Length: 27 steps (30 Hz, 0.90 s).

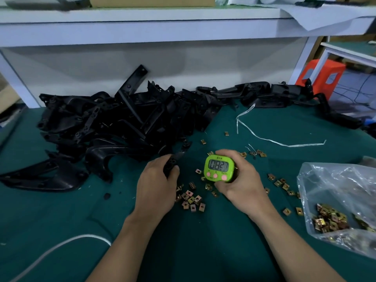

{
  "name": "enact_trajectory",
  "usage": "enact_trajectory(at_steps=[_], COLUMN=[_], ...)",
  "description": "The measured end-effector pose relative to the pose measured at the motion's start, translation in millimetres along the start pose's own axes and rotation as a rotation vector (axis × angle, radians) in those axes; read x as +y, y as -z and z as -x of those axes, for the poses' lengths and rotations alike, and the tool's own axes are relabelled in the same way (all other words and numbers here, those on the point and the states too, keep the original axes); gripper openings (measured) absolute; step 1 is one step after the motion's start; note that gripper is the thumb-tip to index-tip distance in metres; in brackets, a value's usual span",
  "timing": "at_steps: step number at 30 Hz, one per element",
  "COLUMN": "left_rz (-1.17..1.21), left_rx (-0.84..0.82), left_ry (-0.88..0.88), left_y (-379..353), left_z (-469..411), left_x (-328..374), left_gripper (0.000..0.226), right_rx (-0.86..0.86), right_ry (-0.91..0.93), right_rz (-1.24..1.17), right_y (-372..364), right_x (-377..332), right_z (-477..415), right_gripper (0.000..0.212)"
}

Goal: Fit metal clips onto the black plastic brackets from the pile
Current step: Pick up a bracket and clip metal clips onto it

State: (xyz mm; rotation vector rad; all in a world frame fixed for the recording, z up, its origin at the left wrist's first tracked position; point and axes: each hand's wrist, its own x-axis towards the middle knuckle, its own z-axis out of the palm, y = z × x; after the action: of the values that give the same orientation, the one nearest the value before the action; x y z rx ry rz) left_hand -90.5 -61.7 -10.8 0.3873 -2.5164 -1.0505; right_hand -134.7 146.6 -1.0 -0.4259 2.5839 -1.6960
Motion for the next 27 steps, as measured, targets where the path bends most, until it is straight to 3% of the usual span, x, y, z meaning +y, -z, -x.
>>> enact_trajectory(at_steps=[3, 9, 13, 15, 17, 21, 24, 27], left_rz=[0.112, 0.391, 0.547, 0.616, 0.532, -0.020, -0.047, 0.113], left_rx=[0.020, 0.153, 0.211, 0.223, 0.214, 0.232, 0.092, -0.018], left_ry=[0.063, 0.124, 0.188, 0.207, 0.133, -0.216, -0.345, -0.246], left_y=[4, 13, 26, 39, 52, 53, 58, 76], left_z=[1, 0, -4, -4, 2, 30, 45, 46], left_x=[1, 4, 9, 12, 14, 24, 24, 0], left_gripper=[0.033, 0.016, 0.027, 0.032, 0.035, 0.043, 0.051, 0.048], right_rx=[0.123, 0.236, 0.303, 0.327, 0.197, -0.187, -0.181, -0.192], right_ry=[0.034, -0.151, -0.051, 0.073, 0.096, -0.175, -0.299, -0.354], right_rz=[0.152, 0.353, 0.548, 0.450, 0.228, -0.537, -0.633, -0.664], right_y=[1, 6, 1, -5, -18, -61, -77, -68], right_x=[-2, 1, -2, -13, -34, -76, -83, -77], right_z=[3, 0, 4, 11, 17, 18, 18, 15], right_gripper=[0.059, 0.057, 0.060, 0.052, 0.033, 0.028, 0.023, 0.021])
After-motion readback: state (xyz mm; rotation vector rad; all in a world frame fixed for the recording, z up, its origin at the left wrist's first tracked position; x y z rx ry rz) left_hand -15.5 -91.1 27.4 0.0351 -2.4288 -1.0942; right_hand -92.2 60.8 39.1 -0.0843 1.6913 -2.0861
